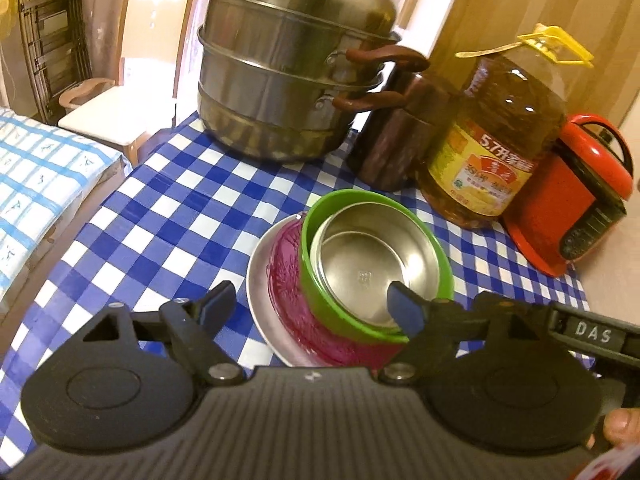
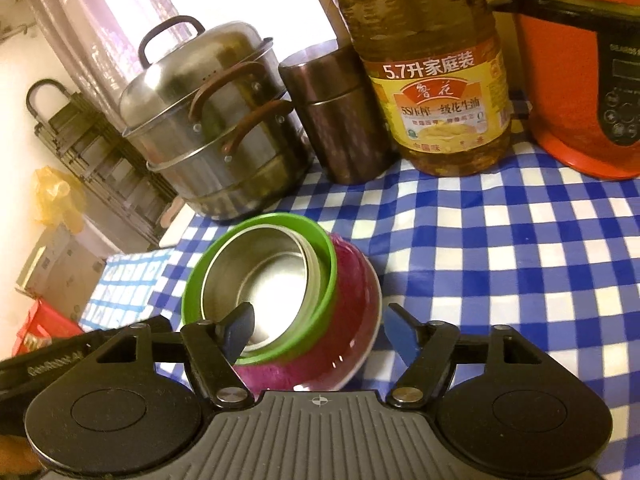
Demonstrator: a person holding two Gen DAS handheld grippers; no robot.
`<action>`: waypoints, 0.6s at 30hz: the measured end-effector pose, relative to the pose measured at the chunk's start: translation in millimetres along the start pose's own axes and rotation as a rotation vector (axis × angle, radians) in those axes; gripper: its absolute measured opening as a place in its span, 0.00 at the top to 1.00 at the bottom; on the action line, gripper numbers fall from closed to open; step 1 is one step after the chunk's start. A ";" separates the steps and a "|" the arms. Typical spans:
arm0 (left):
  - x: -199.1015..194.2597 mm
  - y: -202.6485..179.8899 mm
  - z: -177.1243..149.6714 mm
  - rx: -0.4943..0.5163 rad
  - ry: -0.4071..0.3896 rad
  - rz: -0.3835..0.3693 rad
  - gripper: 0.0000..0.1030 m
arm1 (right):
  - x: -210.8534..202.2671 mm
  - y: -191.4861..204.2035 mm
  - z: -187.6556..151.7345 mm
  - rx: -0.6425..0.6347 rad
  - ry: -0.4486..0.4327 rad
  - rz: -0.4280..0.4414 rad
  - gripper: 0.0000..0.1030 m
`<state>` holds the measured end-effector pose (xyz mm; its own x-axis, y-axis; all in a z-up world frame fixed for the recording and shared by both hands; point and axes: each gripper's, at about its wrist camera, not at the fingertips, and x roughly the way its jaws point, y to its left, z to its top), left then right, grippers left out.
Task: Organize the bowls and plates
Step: 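Open both tools off the green bowl rim and pull back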
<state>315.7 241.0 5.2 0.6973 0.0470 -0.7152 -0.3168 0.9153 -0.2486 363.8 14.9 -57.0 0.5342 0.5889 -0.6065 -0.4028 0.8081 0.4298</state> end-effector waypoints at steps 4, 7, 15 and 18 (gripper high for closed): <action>-17.6 -2.8 -10.3 0.030 -0.002 0.005 0.18 | -12.9 6.9 -12.8 -0.047 0.029 -0.050 0.30; -30.4 -5.1 -21.3 0.064 -0.005 0.023 0.15 | -24.1 9.0 -23.9 -0.046 0.038 -0.068 0.30; -64.6 -8.9 -49.0 0.086 0.013 0.041 0.15 | -52.2 23.1 -48.2 -0.067 0.059 -0.078 0.30; -78.0 -9.1 -58.6 0.080 0.026 0.040 0.15 | -64.1 29.1 -56.9 -0.076 0.054 -0.078 0.30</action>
<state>226.5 205.6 25.0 0.6677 0.0747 -0.7406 -0.2912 0.9419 -0.1675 275.7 -0.2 -43.7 0.5264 0.5212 -0.6718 -0.4178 0.8467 0.3295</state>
